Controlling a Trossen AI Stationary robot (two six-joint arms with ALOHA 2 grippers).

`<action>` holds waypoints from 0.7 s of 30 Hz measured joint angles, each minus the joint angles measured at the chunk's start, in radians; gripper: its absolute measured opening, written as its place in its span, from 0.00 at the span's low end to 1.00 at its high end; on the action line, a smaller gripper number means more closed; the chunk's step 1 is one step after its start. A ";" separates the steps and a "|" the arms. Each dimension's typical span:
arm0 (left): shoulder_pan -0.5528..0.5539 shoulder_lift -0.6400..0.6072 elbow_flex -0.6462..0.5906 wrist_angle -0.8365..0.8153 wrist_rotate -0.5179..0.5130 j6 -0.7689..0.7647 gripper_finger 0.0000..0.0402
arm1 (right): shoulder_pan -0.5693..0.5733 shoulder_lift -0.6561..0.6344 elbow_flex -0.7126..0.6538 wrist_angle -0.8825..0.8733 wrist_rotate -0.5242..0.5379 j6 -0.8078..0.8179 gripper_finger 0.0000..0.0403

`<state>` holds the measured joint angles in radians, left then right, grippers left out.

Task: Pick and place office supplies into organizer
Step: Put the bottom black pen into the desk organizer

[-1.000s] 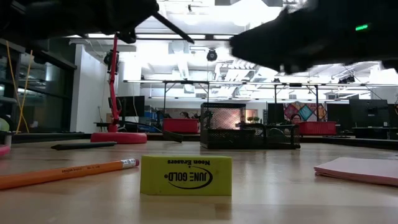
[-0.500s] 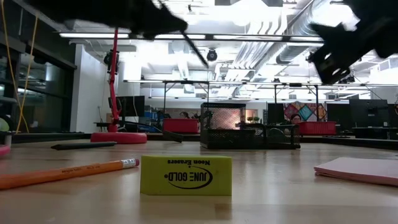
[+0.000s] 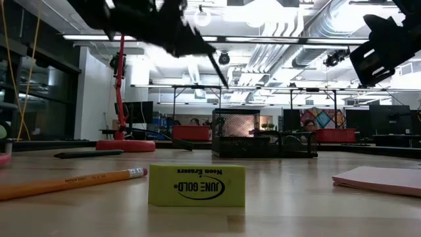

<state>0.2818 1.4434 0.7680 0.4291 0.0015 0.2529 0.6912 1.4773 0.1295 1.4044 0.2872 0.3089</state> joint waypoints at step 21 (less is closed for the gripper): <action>0.079 0.274 0.399 -0.379 0.108 0.047 0.07 | -0.003 0.000 0.000 -0.029 0.043 0.004 0.44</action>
<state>0.3607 1.7177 1.1669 0.0499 0.1091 0.3003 0.6880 1.4776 0.1299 1.3754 0.3305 0.3126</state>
